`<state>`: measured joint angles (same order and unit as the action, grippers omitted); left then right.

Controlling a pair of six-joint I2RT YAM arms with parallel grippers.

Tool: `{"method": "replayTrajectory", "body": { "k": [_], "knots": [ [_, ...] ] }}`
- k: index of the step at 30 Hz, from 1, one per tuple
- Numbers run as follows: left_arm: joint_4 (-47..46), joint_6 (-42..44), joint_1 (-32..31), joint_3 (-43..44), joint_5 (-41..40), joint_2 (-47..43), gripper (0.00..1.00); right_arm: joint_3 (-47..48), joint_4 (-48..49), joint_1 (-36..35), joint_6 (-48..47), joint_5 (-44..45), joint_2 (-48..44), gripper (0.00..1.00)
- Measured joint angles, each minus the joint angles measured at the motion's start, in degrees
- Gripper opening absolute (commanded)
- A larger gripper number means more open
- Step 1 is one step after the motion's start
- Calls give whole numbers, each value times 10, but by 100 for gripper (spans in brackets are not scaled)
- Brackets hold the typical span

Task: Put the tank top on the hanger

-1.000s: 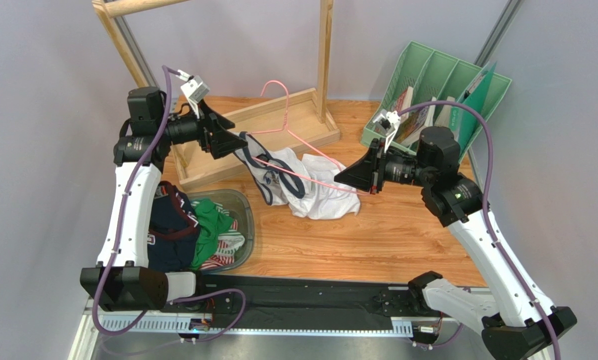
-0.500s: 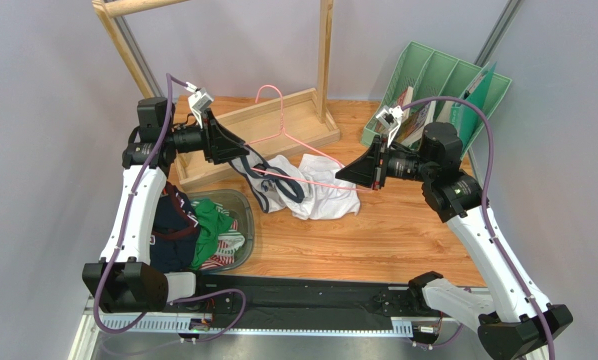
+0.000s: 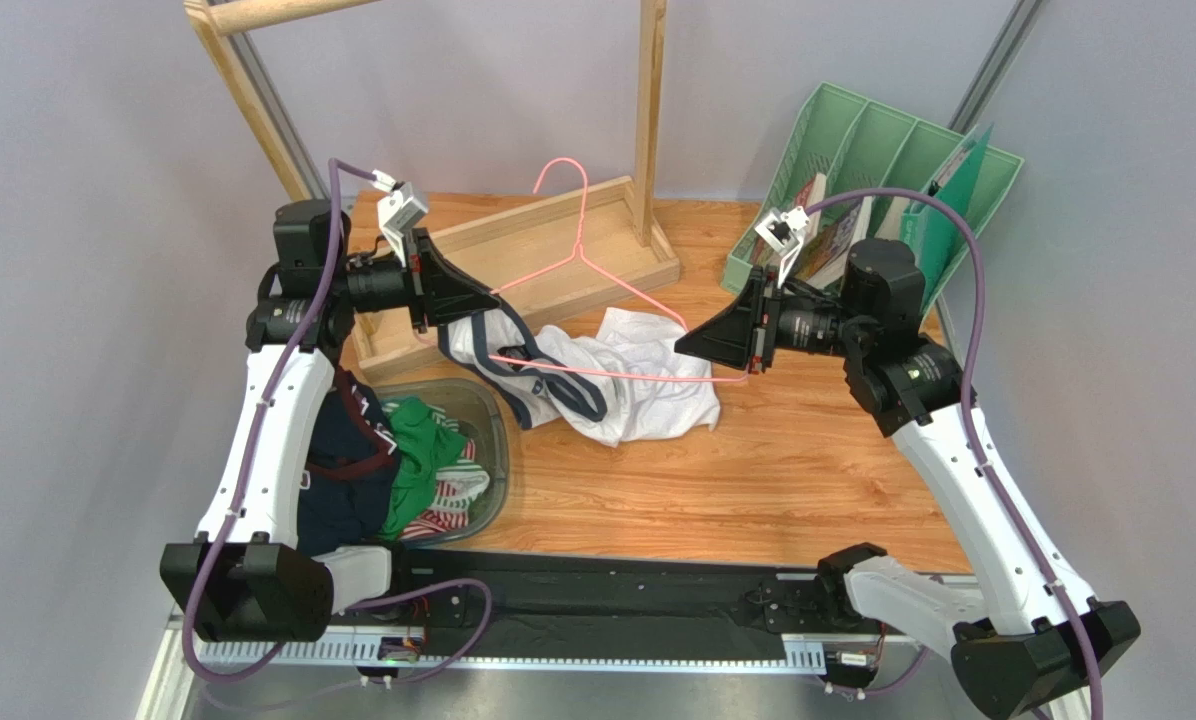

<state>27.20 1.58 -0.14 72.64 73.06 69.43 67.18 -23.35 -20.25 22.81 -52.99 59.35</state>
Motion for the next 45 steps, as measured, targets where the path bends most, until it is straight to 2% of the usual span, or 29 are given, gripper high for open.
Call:
{"method": "replayTrajectory", "body": {
  "k": [8, 11, 15, 18, 26, 30, 33, 35, 37, 45],
  "knots": [
    [-6, 7, -1, -23, -24, -18, 0, -8, -6, 2, -32, 22, 18, 1],
    [-9, 8, -2, -33, -43, -31, 0, -8, -7, 2, -54, 41, 26, 11],
    [-8, 7, -2, -52, -64, -55, 0, -8, -7, 2, -84, 73, 44, 35],
    [1, 3, -5, -60, -75, -64, 0, -8, -5, 2, -99, 111, 65, 43],
    [13, -20, -22, -83, -78, -70, 0, -7, 3, 15, -117, 160, 107, 57],
    [13, -28, -32, -86, -76, -72, 0, -1, 6, 30, -120, 161, 118, 59],
    [13, -29, -37, -88, -78, -73, 0, 3, 10, 40, -123, 154, 121, 68],
    [15, -29, -40, -89, -80, -73, 0, 6, 12, 50, -125, 151, 121, 68],
    [21, -27, -43, -89, -81, -73, 0, 8, 13, 61, -128, 152, 121, 75],
    [54, -11, -44, -89, -89, -69, 0, 17, 4, 109, -155, 165, 120, 77]
  ]
}}
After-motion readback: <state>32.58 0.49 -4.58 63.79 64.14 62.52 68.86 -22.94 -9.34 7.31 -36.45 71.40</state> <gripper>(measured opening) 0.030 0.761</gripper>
